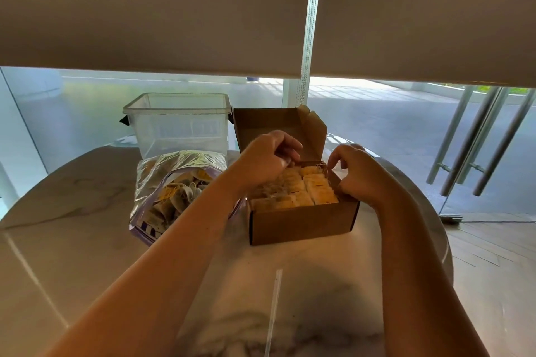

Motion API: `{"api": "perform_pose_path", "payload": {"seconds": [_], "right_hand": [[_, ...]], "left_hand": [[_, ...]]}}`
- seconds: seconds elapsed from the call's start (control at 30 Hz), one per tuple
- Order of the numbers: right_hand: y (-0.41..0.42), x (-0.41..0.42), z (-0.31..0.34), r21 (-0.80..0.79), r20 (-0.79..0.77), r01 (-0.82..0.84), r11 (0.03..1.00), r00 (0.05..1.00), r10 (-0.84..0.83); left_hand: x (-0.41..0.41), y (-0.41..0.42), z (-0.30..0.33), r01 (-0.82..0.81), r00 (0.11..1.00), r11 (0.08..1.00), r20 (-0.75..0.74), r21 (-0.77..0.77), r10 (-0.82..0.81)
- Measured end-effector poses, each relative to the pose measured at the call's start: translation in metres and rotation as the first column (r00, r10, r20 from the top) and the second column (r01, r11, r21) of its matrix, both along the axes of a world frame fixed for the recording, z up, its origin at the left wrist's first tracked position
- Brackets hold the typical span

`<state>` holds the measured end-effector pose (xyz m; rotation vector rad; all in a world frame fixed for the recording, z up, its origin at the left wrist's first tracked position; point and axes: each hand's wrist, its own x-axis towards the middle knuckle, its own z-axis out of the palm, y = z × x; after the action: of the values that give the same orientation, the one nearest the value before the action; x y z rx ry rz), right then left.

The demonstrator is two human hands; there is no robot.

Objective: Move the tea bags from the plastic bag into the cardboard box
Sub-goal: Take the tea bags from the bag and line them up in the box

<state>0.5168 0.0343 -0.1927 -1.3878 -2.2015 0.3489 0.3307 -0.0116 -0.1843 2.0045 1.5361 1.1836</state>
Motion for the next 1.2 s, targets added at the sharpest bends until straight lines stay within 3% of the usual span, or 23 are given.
{"api": "perform_pose_path", "payload": {"seconds": [0.07, 0.3, 0.43, 0.53, 0.63, 0.7, 0.77, 0.9, 0.97, 1.07, 1.13, 1.2], "right_hand": [[0.000, -0.001, -0.003, -0.014, -0.009, 0.032, 0.999, 0.999, -0.033], [-0.004, -0.004, -0.007, -0.083, 0.014, 0.100, 0.991, 0.995, -0.099], [-0.007, -0.009, -0.014, 0.017, -0.027, 0.160, 0.987, 0.987, -0.160], [-0.010, -0.009, -0.015, 0.051, -0.035, 0.205, 0.978, 0.979, -0.203], [-0.015, -0.013, -0.012, 0.139, -0.089, 0.282, 0.949, 0.958, -0.272], [-0.026, -0.027, -0.006, 0.208, -0.169, 0.215, 0.954, 0.969, -0.181], [-0.049, -0.049, 0.003, 0.191, -0.274, 0.027, 0.981, 0.961, 0.027], [-0.103, -0.098, 0.013, -0.051, -0.371, -0.397, 0.917, 0.860, 0.351], [-0.117, -0.122, 0.006, -0.160, -0.265, -0.475, 0.865, 0.865, 0.425], [-0.121, -0.154, -0.006, -0.147, -0.025, -0.472, 0.869, 0.880, 0.474], [-0.116, -0.169, -0.012, -0.078, 0.070, -0.405, 0.911, 0.909, 0.410], [-0.107, -0.181, -0.019, -0.028, 0.072, -0.295, 0.955, 0.952, 0.297]], "left_hand": [[-0.008, -0.015, 0.004, -0.040, 0.997, 0.996, 0.065, 0.079, 0.035], [-0.037, -0.061, -0.007, -0.235, 0.972, 0.947, 0.046, 0.220, 0.231], [-0.058, -0.087, -0.009, -0.311, 0.941, 0.883, -0.016, 0.352, 0.338], [-0.078, -0.102, -0.012, -0.291, 0.903, 0.827, -0.149, 0.481, 0.404], [-0.093, -0.107, -0.017, -0.382, 0.859, 0.787, -0.129, 0.485, 0.496], [-0.099, -0.109, -0.021, -0.448, 0.846, 0.766, -0.059, 0.460, 0.530], [-0.102, -0.106, -0.024, -0.478, 0.851, 0.760, 0.018, 0.440, 0.524], [-0.106, -0.102, -0.028, -0.492, 0.853, 0.763, 0.055, 0.420, 0.520], [-0.109, -0.101, -0.031, -0.476, 0.859, 0.755, 0.054, 0.450, 0.510], [-0.113, -0.099, -0.034, -0.467, 0.856, 0.738, 0.039, 0.486, 0.516], [-0.112, -0.099, -0.034, -0.468, 0.854, 0.733, 0.038, 0.495, 0.520], [-0.112, -0.099, -0.035, -0.462, 0.851, 0.724, 0.026, 0.512, 0.525]]}}
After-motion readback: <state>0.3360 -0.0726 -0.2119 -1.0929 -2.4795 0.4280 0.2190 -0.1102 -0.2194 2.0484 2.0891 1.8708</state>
